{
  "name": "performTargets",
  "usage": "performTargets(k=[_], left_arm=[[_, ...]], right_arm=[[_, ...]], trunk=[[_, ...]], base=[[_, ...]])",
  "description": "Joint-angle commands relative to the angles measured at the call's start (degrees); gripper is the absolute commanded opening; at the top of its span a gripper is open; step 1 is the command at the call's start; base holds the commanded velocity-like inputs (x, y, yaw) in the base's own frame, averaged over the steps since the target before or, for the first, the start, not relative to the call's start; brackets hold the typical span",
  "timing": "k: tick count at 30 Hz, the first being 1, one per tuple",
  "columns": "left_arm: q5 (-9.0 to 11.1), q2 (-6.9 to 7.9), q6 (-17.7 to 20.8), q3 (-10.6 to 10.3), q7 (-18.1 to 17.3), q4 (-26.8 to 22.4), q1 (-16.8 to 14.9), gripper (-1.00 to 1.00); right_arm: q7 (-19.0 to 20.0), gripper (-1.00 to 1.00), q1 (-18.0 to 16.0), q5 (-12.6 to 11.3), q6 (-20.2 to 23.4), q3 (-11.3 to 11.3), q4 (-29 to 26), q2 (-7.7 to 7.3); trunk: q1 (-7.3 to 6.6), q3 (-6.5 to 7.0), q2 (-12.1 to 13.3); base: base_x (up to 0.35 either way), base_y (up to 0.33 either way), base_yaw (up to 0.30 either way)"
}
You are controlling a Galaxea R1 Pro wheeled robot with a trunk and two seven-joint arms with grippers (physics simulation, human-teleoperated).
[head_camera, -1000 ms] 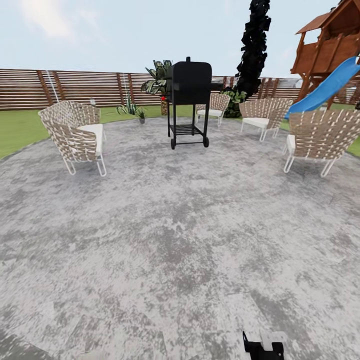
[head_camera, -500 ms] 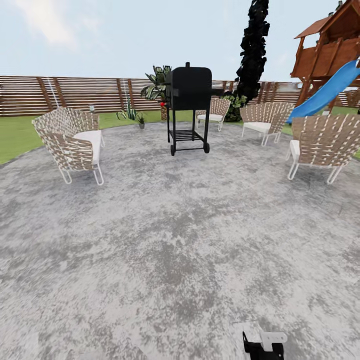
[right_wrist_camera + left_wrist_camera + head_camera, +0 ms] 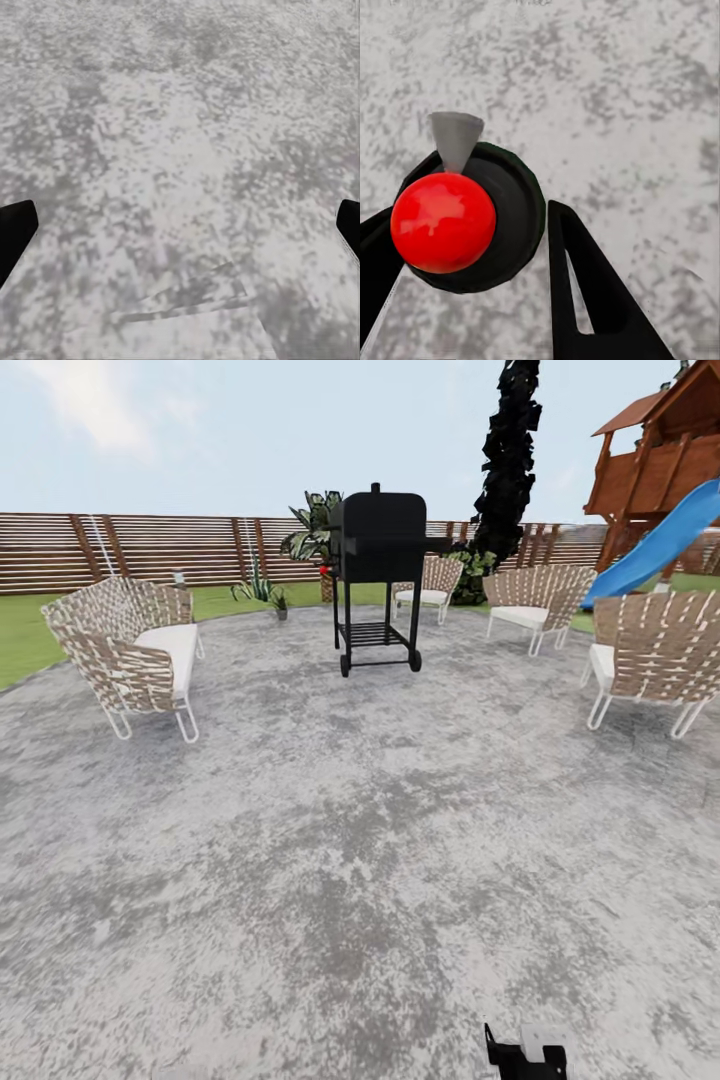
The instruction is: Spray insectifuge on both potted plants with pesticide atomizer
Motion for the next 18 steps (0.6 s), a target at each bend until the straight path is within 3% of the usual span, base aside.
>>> performTargets(k=[1,18], left_arm=[[-0.2,-0.01,-0.2,0.3,0.0,0.1,0.0,-1.0],[-0.2,-0.01,-0.2,0.3,0.0,0.1,0.0,-1.0]], right_arm=[[-0.2,1.0,0.0,-0.4,-0.1,0.5,0.0,0.0],[-0.3,1.0,0.0,-0.4,-0.1,0.5,0.0,0.09]], trunk=[[0.02,-0.05,0.0],[0.02,-0.64,0.0]], base=[[0.343,0.0,0.0],[0.343,0.0,0.0]])
